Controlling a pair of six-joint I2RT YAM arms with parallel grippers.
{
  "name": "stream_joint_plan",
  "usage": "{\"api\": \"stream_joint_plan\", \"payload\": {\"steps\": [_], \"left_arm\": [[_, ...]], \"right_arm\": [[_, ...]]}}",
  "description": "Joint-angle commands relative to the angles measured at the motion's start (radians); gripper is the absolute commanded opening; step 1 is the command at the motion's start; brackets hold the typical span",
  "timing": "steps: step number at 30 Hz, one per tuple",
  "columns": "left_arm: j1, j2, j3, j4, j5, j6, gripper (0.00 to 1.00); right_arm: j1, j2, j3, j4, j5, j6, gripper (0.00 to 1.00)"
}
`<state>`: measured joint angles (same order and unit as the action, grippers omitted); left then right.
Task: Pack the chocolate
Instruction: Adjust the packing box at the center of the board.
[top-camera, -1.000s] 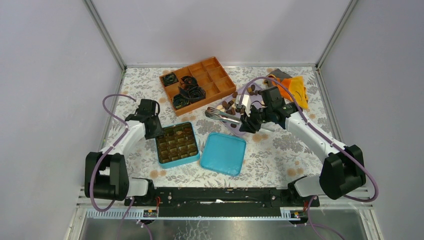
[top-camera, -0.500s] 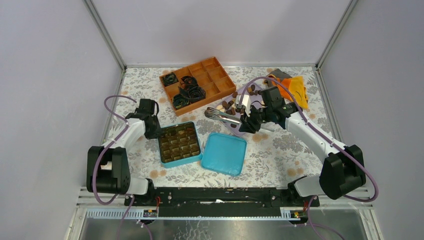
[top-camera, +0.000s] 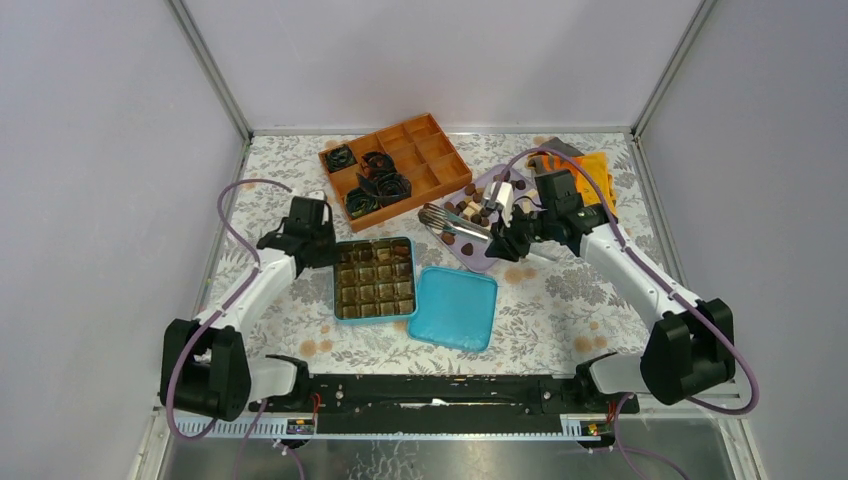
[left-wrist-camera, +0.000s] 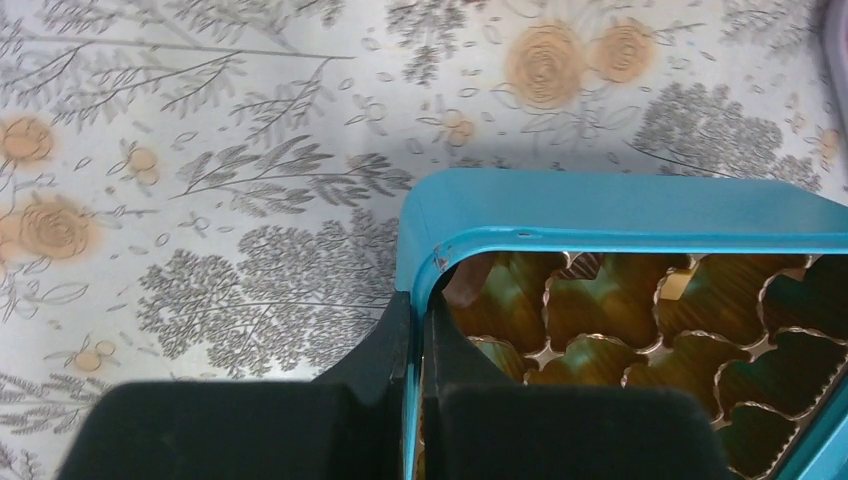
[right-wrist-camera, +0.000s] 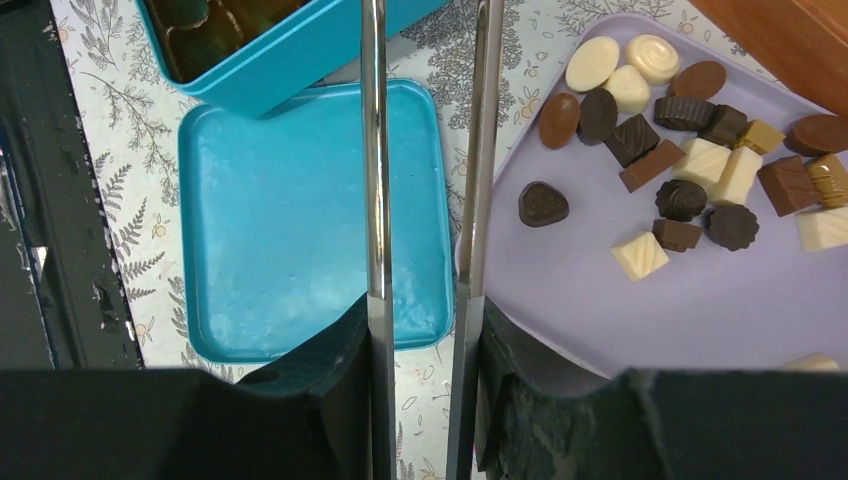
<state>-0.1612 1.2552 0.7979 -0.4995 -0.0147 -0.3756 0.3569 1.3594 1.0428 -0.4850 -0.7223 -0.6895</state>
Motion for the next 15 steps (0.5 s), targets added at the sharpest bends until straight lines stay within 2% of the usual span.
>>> {"api": "stream_joint_plan", "payload": {"steps": [1,9,15], "left_arm": [[-0.047,-0.050,0.040,0.139,-0.014,0.038,0.00],[-0.094,-0.287,-0.079,0.327,-0.078,0.108,0.00],[-0.104,-0.377,-0.119,0.372,-0.137,0.119,0.00]], "right_arm": [[-0.028,-0.059,0.025,0.027,-0.066,0.018,0.00],[-0.072,-0.090,0.019,0.042,-0.081,0.040,0.00],[-0.081,-0.101,0.019,0.044,-0.088,0.044,0.00]]}}
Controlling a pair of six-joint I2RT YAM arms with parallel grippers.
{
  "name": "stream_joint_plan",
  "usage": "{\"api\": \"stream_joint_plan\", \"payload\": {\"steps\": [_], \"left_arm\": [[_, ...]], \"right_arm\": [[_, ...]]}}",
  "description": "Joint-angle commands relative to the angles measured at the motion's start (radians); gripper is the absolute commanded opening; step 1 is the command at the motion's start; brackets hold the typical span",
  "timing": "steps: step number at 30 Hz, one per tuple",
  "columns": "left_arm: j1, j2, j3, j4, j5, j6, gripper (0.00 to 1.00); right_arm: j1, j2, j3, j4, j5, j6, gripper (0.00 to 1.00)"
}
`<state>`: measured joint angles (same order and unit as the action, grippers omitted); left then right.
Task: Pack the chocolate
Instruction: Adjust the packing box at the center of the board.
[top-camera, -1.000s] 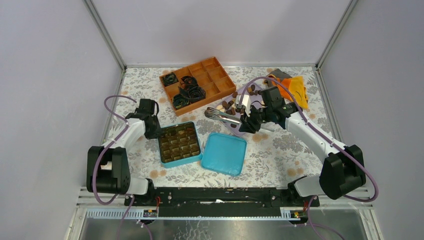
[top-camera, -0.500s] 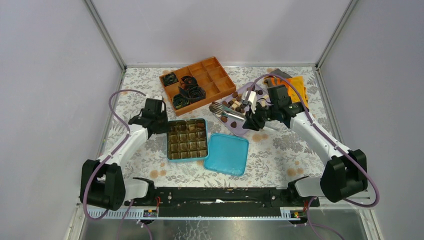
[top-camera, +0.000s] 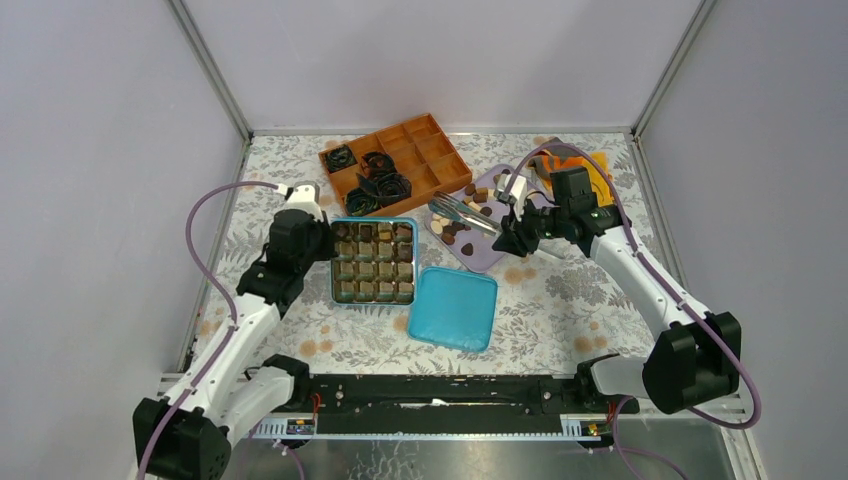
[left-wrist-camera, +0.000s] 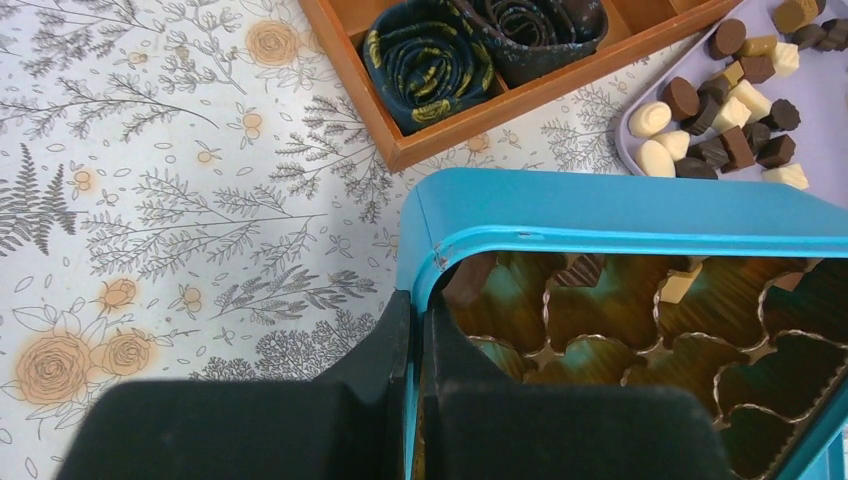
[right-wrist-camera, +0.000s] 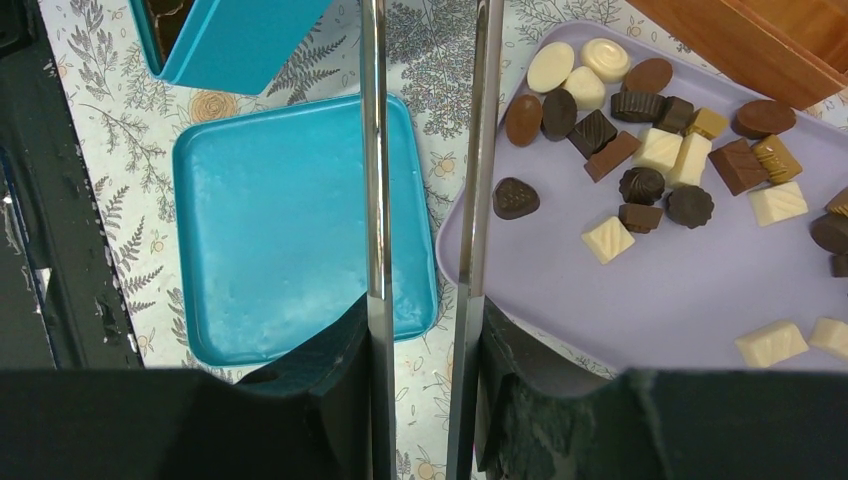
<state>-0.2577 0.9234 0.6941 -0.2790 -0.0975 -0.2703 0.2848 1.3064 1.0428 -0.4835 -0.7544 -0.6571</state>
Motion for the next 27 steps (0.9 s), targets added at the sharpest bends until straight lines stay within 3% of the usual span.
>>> {"api": "stream_joint_plan", "payload": {"steps": [1,5,9,15,27], "left_arm": [[-0.008,-0.046,-0.017,0.151,-0.060,0.014,0.00],[-0.008,-0.014,0.009,0.108,-0.095,-0.021,0.00],[-0.006,0.109,0.092,-0.046,-0.185,-0.065,0.00],[0.057,0.257,0.160,-0.134,-0.095,-0.075,0.00],[0.093,0.486,0.198,-0.197,0.092,-0.078,0.01]], "right_arm": [[-0.009,-0.051,0.019,0.044,-0.057,0.011,0.00],[-0.013,-0.058,0.016,0.045,-0.059,0.010,0.00],[-0.013,-0.057,0.011,0.046,-0.075,0.006,0.00],[-0.001,-0.041,0.006,0.046,-0.088,0.004,0.00],[0.319,0.073,0.026,0.060,0.219,-0.071,0.01]]}}
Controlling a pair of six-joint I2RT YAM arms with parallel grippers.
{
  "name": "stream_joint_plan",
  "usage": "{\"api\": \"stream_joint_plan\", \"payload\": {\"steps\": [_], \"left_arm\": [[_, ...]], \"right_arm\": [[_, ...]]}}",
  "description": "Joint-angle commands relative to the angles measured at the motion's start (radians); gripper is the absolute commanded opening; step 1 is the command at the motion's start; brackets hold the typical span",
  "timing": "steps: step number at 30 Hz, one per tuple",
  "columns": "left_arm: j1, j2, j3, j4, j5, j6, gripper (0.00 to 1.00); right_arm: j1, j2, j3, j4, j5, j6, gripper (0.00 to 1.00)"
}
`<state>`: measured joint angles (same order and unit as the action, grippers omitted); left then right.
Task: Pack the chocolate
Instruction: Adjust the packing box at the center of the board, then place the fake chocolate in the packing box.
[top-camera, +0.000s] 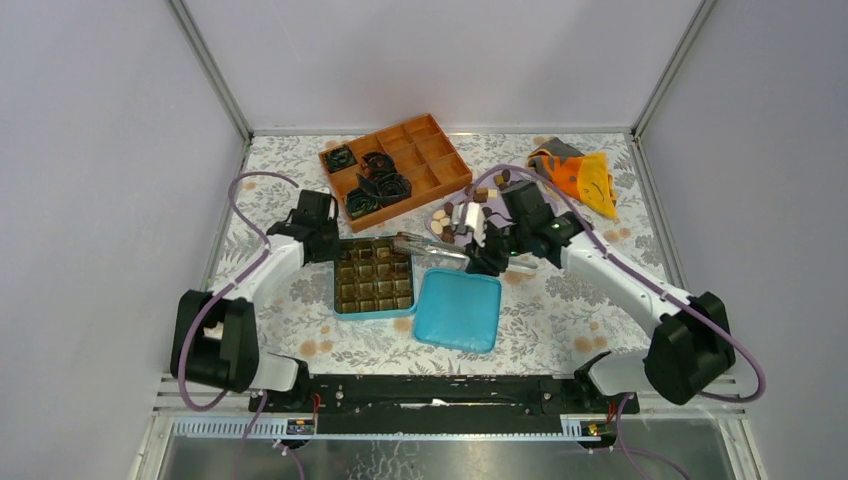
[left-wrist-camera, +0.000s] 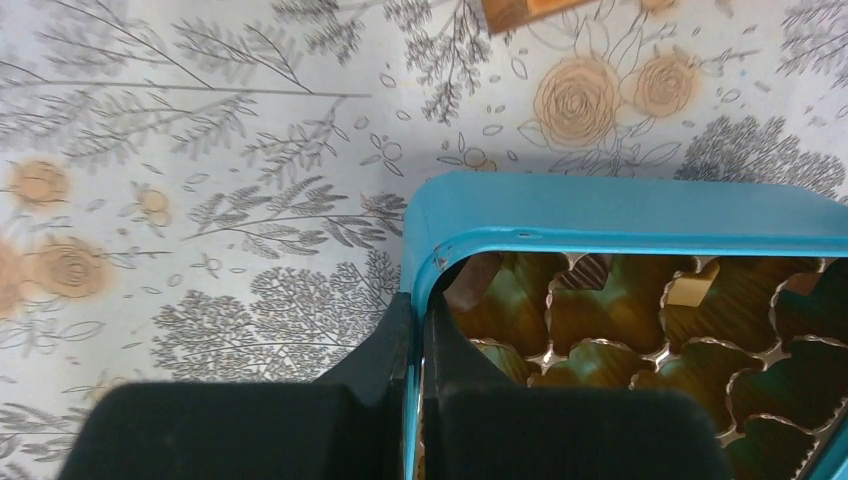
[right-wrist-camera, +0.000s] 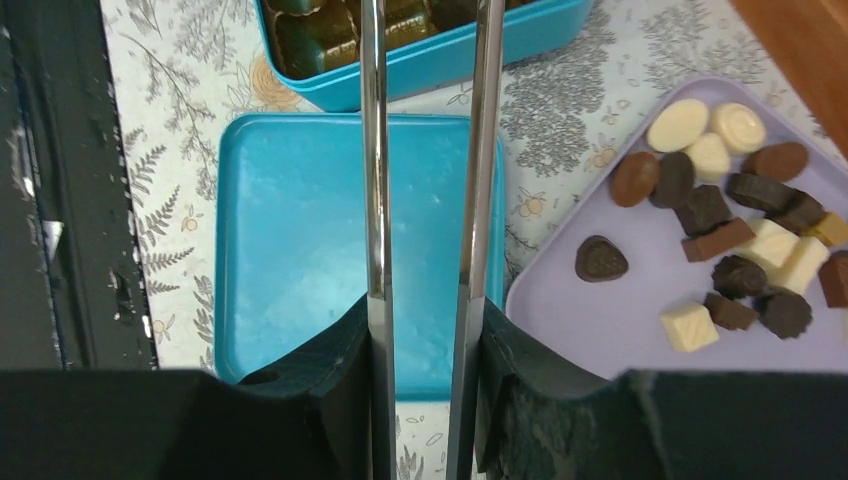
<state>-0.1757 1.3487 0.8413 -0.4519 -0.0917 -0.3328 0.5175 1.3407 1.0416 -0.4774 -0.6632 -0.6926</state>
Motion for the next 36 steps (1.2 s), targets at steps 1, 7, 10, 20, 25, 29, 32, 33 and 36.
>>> {"api": "stream_joint_plan", "payload": {"steps": [1,7,10,20,25,29,32,33,36], "left_arm": [[0.012,0.072,0.054,-0.028,0.087,-0.017,0.02],[0.023,0.077,0.057,-0.038,0.087,-0.024,0.19],[0.025,0.061,0.056,-0.045,0.084,-0.023,0.31],[0.028,-0.160,0.040,-0.013,0.078,0.048,0.56],[0.028,-0.394,-0.052,0.135,0.126,0.103,0.86],[0.030,-0.546,-0.160,0.240,0.161,0.135,0.99],[0.030,-0.577,-0.170,0.235,0.159,0.138,0.99],[0.030,-0.577,-0.167,0.231,0.161,0.137,0.99],[0.030,-0.557,-0.155,0.219,0.165,0.134,0.99]], "right_arm": [[0.112,0.056,0.036,0.058,0.169,-0.035,0.01],[0.210,0.161,0.081,0.061,0.300,-0.025,0.02],[0.243,0.204,0.107,0.053,0.339,-0.013,0.03],[0.284,0.282,0.161,0.033,0.368,0.009,0.07],[0.285,0.289,0.159,0.034,0.368,0.011,0.16],[0.285,0.311,0.165,0.030,0.369,0.016,0.22],[0.286,0.324,0.171,0.028,0.369,0.022,0.27],[0.286,0.327,0.172,0.028,0.369,0.024,0.30],[0.286,0.329,0.177,0.025,0.375,0.030,0.38]]}}
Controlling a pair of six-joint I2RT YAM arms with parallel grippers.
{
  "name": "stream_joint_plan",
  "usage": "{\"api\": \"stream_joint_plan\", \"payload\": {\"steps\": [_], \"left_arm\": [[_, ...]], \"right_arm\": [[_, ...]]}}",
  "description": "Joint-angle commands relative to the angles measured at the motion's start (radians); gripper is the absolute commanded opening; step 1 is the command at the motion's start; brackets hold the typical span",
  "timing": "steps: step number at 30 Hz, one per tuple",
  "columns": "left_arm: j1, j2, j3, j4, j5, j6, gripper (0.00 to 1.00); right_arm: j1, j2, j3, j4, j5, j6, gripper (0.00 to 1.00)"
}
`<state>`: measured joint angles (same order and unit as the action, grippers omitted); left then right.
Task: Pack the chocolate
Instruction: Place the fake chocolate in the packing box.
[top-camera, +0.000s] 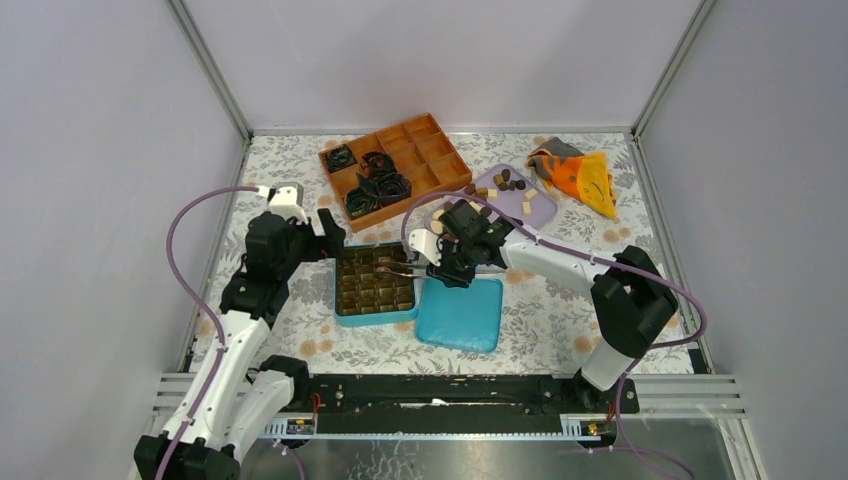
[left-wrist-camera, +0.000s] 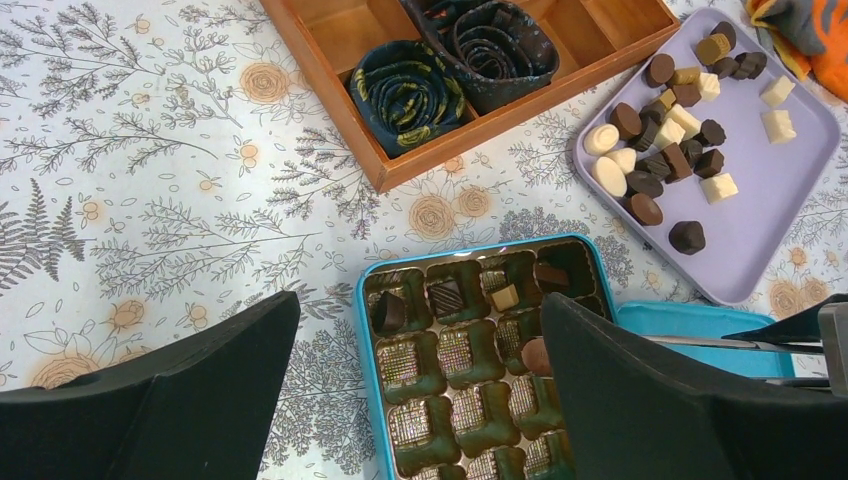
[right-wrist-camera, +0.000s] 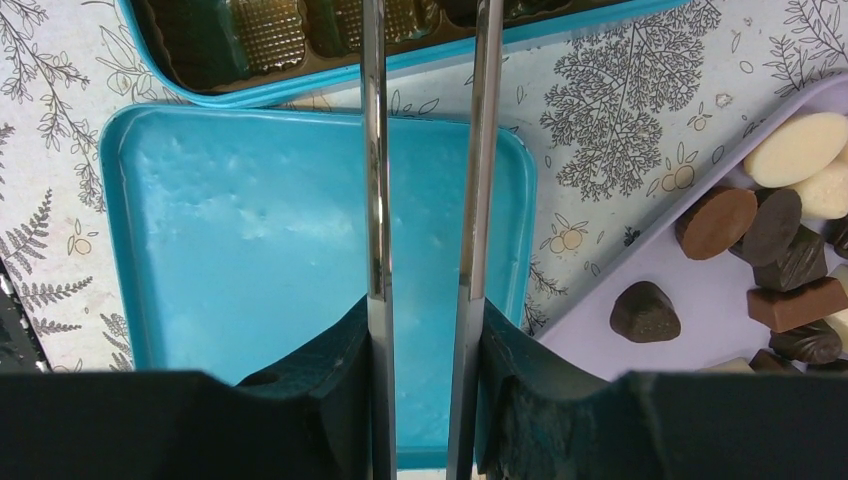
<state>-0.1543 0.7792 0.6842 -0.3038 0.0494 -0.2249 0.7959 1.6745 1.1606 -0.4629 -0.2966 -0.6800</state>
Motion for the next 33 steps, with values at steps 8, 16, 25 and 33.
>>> {"api": "stream_joint_plan", "payload": {"steps": [8,16,25,33], "left_arm": [[0.009,0.028,0.012,0.055,0.031,0.021,0.99],[0.009,0.014,0.015,0.092,0.110,-0.002,0.99],[0.007,0.168,0.224,0.279,0.470,-0.164,0.99],[-0.068,0.348,0.434,0.172,0.301,-0.029,0.99]], "right_arm": [[0.006,-0.005,0.061,0.008,0.010,0.033,0.46],[-0.029,-0.100,0.065,-0.021,-0.044,0.041,0.44],[-0.394,-0.281,-0.030,-0.014,-0.255,0.071,0.43],[-0.564,-0.260,-0.049,-0.052,-0.116,0.032,0.43]]}}
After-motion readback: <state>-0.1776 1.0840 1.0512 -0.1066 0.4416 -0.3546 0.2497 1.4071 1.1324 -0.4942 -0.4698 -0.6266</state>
